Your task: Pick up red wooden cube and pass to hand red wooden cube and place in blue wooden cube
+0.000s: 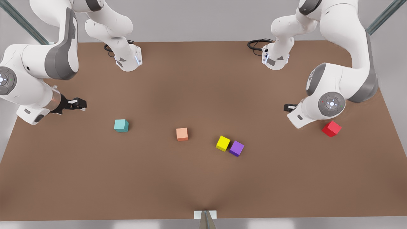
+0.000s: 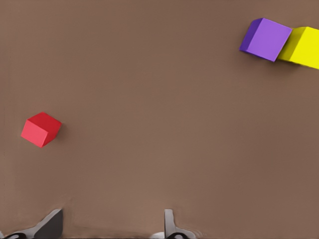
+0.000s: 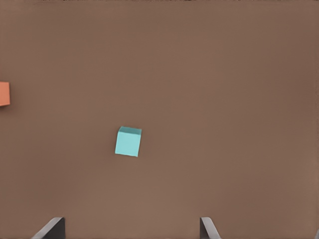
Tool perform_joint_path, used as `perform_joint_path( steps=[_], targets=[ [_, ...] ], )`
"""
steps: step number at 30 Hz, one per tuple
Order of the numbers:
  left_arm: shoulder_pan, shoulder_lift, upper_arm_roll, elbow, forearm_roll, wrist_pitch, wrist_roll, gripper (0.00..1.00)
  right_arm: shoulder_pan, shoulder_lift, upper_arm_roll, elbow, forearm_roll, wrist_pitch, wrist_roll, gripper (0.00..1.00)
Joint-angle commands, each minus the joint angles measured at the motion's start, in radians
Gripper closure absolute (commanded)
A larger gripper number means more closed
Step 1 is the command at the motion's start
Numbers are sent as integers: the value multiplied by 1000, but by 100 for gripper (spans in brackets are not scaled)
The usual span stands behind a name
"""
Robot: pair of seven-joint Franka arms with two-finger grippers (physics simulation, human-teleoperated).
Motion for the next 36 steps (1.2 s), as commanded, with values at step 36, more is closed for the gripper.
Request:
perform_joint_path(
  steps=[36],
  targets=[
    [10,351,849,-335,-589,766,-13,0,0,4,1,-15,-7,36,-63,0]
  ],
)
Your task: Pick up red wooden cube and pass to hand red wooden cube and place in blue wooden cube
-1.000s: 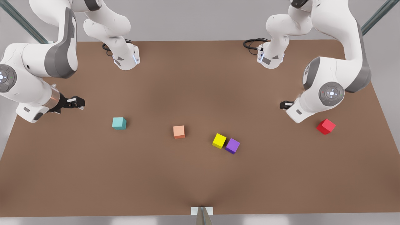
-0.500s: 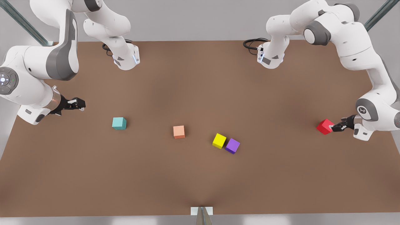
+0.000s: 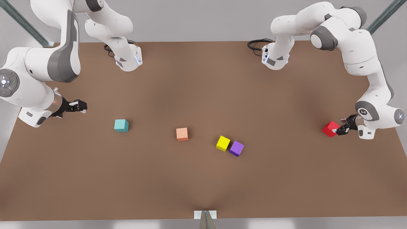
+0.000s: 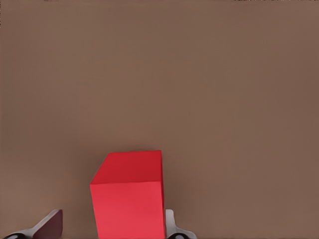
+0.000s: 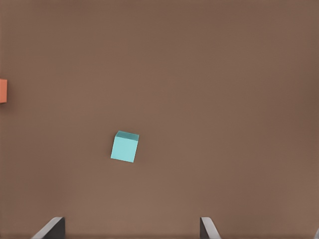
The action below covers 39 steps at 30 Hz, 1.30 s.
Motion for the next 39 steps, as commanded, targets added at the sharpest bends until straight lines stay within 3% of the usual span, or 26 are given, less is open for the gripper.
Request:
perform_joint_path(
  steps=[1,18,31,32,33,39],
  targets=[
    [0,5,0,-3,-2,37,-127,0,0,-2,0,0,1,-1,-11,0],
    [-16,5,-6,-19,-2,37,-127,0,1,1,0,-3,-1,0,-10,0],
    [-8,81,-49,-16,-31,105,-124,0,6,-5,3,-29,-13,17,-10,0],
    [-8,81,-49,-12,-29,105,-124,31,6,-5,3,-29,-13,17,-10,0],
    [-9,81,-49,-10,-29,105,-124,41,6,-5,3,-30,-13,17,-10,0],
    [-23,52,-98,68,-26,22,-125,42,9,-2,4,-35,-13,20,-10,0]
  ],
)
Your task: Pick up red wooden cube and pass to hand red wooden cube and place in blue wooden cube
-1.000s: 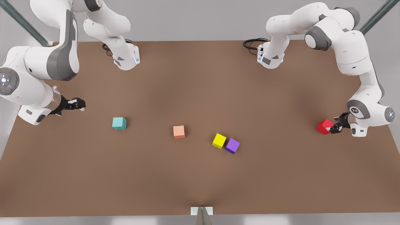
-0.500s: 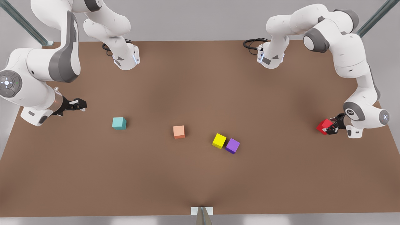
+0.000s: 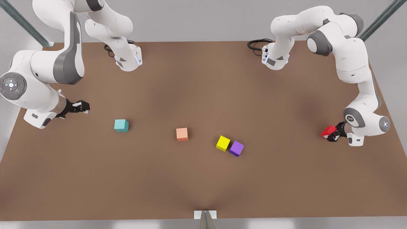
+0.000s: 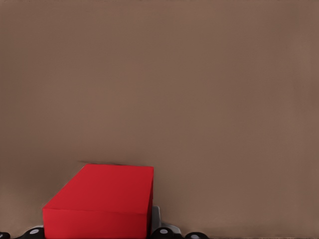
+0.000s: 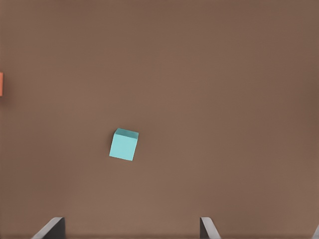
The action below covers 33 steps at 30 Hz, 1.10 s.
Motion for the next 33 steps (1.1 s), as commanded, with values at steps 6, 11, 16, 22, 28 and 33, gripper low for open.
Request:
perform_joint_path(
  steps=[6,11,16,22,28,33],
  targets=[
    [11,78,-476,436,-440,-548,0,41,-14,445,13,144,787,5,-134,0],
    [-47,291,-827,590,-626,-191,22,43,-5,683,149,326,1087,211,-776,0],
    [-108,436,-906,735,-630,24,89,40,46,735,235,348,1097,626,-1755,0],
    [-141,437,-942,734,-644,101,588,41,48,768,324,294,1321,653,-1996,0],
    [-139,453,-955,723,-755,99,572,41,49,765,382,197,1381,651,-1993,0],
    [-139,460,-958,723,-765,92,578,40,54,788,378,219,1432,665,-1964,0]
  ],
)
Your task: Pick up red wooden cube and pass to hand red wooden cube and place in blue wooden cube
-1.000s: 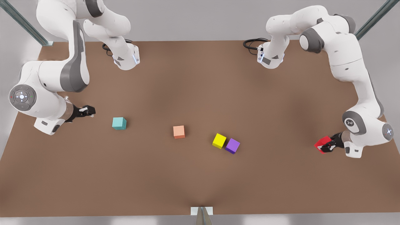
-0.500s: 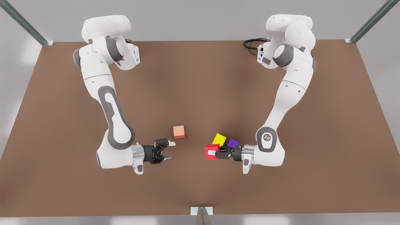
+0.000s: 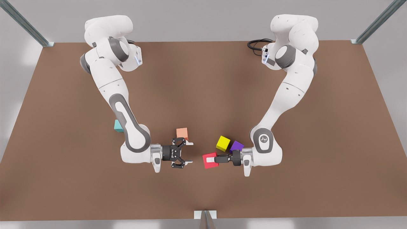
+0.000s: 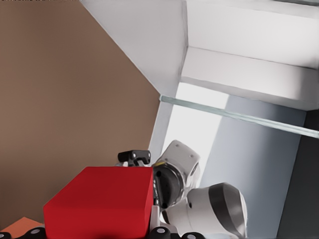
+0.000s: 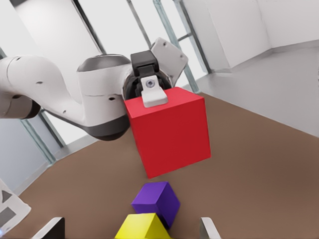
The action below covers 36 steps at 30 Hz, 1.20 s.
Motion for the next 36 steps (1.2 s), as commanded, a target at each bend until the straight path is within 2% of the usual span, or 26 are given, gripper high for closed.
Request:
perform_joint_path(
  steps=[1,6,12,17,30,36],
  targets=[
    [4,-3,-15,0,-24,6,261,40,0,19,-1,35,30,24,-559,0],
    [8,-6,-17,-3,-28,2,341,40,41,105,-1,190,29,114,-439,0],
    [7,-3,-17,-7,-54,11,339,40,46,105,75,190,35,111,-433,0],
    [2,-2,-17,-12,-57,20,339,40,49,107,91,177,58,111,-440,0],
    [7,-9,-17,-10,-56,19,306,38,49,110,88,185,59,122,-431,0],
    [7,-9,-19,-12,-57,17,292,38,58,166,84,262,58,150,-428,0]
  ],
)
